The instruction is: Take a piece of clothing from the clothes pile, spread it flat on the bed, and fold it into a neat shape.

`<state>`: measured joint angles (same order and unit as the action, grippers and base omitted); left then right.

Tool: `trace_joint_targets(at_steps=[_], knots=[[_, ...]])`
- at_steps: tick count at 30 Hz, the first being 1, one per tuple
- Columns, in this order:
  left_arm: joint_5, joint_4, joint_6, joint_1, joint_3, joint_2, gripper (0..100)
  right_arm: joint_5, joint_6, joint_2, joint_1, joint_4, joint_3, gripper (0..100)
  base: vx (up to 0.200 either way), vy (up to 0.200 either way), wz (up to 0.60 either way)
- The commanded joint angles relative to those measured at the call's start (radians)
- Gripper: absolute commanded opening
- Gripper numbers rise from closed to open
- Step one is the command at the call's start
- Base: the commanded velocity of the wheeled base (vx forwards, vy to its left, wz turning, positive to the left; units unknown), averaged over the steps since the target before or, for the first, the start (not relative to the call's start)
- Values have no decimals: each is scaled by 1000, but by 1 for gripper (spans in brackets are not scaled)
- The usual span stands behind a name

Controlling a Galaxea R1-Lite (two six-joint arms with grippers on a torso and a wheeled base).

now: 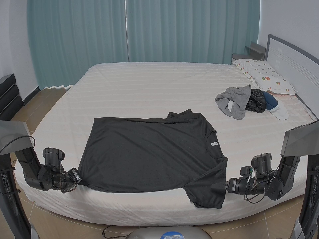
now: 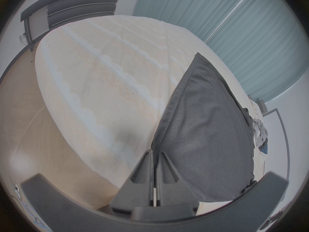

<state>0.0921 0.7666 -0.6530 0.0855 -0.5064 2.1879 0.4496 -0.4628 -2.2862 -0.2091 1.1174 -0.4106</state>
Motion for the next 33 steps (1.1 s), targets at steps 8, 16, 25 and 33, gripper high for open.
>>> trace_joint_targets(at_steps=[8, 16, 25, 33], knots=[[0, 0, 0, 0, 2, -2, 0, -25, 4, -3, 8, 16, 18, 0, 0, 0, 0], [-5, -4, 1, 2, 5, -26, 0, -25, 4, 39, 47, 36, 95, 0, 0, 0, 0], [-8, -6, 16, 5, 29, -73, 0, -14, 6, 93, 77, 122, 239, 0, 0, 0, 0], [-11, -7, 84, 13, 62, -99, 0, -12, 27, 94, 79, 214, 349, 0, 0, 0, 0]])
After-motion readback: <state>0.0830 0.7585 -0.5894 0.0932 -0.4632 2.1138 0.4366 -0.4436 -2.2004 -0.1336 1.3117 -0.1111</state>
